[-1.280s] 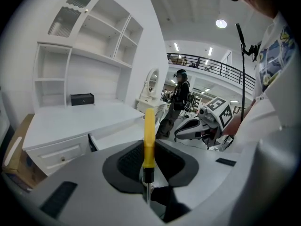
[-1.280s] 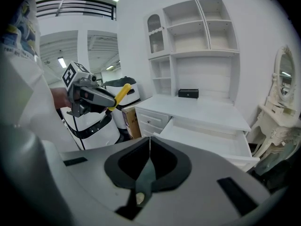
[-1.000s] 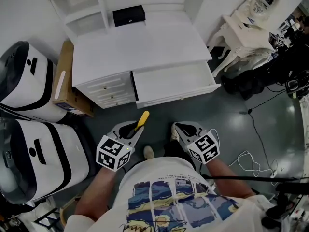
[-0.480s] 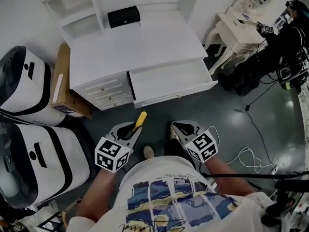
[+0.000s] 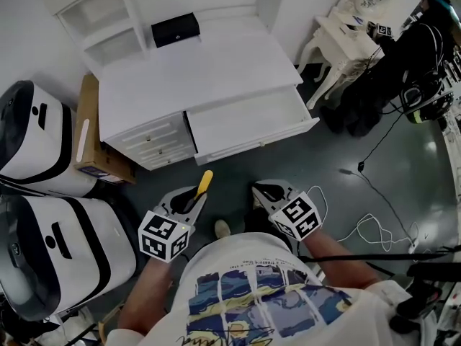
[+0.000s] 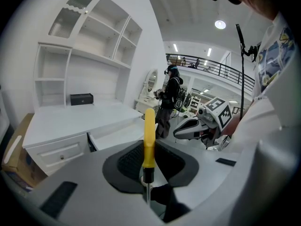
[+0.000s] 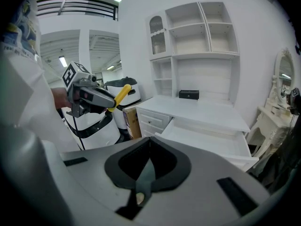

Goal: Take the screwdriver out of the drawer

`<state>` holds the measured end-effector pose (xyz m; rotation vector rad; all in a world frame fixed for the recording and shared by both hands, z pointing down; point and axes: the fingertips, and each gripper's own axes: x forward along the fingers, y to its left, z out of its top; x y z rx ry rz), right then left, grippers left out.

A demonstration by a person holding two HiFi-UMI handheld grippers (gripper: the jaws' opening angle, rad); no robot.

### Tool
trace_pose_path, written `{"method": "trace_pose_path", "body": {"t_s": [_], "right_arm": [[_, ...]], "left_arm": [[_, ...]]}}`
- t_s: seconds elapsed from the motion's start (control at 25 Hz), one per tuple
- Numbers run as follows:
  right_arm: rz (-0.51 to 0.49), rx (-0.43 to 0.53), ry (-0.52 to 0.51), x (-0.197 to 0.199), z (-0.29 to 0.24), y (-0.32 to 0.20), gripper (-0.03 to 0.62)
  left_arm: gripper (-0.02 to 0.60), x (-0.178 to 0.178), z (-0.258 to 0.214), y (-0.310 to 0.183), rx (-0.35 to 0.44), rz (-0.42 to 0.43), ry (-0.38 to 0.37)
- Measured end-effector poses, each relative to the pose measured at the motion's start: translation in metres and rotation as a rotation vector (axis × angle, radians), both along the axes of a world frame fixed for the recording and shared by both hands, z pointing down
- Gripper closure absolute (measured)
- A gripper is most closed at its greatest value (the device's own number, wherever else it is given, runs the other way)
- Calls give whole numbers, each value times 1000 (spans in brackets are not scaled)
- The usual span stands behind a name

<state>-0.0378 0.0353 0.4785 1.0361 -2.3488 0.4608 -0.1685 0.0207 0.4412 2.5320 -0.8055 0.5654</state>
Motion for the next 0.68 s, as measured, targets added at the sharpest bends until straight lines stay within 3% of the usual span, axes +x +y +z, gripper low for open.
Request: {"method": "trace_pose_path", "body": {"t_s": [0.68], "right_arm": [[-25, -3, -11, -6, 4, -17, 568]], "left_arm": [[500, -1, 2, -17, -9, -6, -11]]}}
